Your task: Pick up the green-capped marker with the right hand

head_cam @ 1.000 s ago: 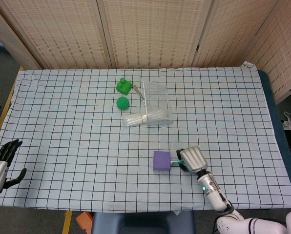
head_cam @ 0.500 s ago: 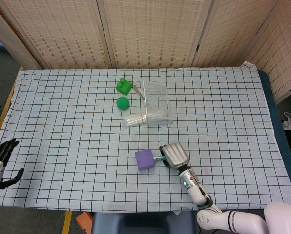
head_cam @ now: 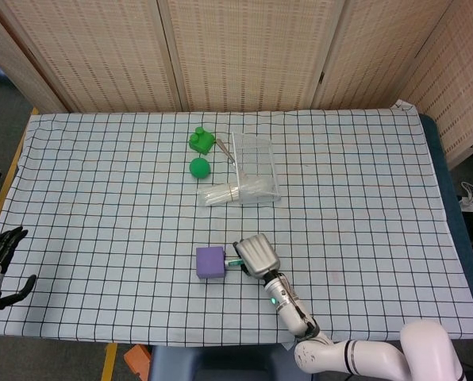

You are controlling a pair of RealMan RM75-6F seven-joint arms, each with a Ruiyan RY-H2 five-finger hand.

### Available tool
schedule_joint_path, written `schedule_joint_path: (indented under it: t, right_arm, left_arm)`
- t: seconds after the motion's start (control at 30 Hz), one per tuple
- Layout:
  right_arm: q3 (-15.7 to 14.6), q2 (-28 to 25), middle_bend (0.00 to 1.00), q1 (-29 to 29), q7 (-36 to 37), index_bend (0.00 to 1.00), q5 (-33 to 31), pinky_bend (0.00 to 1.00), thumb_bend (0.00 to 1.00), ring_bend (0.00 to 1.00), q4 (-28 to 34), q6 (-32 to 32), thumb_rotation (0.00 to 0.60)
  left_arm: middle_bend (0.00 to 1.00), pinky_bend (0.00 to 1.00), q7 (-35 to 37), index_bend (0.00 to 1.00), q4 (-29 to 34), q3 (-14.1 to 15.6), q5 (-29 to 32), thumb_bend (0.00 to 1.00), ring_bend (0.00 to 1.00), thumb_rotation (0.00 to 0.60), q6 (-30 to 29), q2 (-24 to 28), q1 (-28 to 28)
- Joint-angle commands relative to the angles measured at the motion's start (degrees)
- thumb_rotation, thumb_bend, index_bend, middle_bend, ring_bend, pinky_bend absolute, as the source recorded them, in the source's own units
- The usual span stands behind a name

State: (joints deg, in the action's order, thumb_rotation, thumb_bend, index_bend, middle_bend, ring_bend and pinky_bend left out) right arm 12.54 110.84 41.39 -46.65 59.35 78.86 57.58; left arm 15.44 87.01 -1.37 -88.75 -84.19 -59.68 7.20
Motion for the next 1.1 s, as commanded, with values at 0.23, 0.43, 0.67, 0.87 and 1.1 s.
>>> schedule_joint_path:
  t: [0.23,0.43,0.67,0.87,1.1]
  right_arm:
    - [3.7,5.1,0.79,5.2,-2.4,1.00,-3.1,0.67,0.34,0.65,-3.8,-0.5,0.600]
    - [4.9,8.3,0.79,8.3,-3.8,1.00,-4.4,0.67,0.34,0.65,-6.1,-0.5,0.600]
    - [6.9,12.4,0.79,12.0,-5.3,1.00,-6.5,0.67,0.34,0.65,-9.9,-0.8,0.600]
    - [8.9,16.3,0.79,15.4,-5.4,1.00,-7.9,0.67,0.34,0.65,-14.1,-1.6,0.600]
    - [9.9,19.2,0.79,19.9,-3.8,1.00,-9.5,0.67,0.34,0.65,-18.1,-3.3,0.600]
  left_arm:
    - [0.00,0.16,0.0,0.00,0.1,0.3,-0.3,0.40,0.00,0.600,0.1,0.2,-0.1]
    - [0.00,0.16,0.7,0.00,0.1,0.3,-0.3,0.40,0.00,0.600,0.3,0.4,0.0]
    - [0.00,0.16,2.3,0.00,-0.2,0.5,-0.7,0.40,0.00,0.600,0.3,0.8,0.1]
    - [0.00,0.16,3.5,0.00,-0.5,0.7,-1.0,0.40,0.00,0.600,0.1,1.1,0.0]
    - [0.00,0.16,4.7,0.00,-1.0,0.8,-1.1,0.40,0.00,0.600,0.1,1.3,0.0]
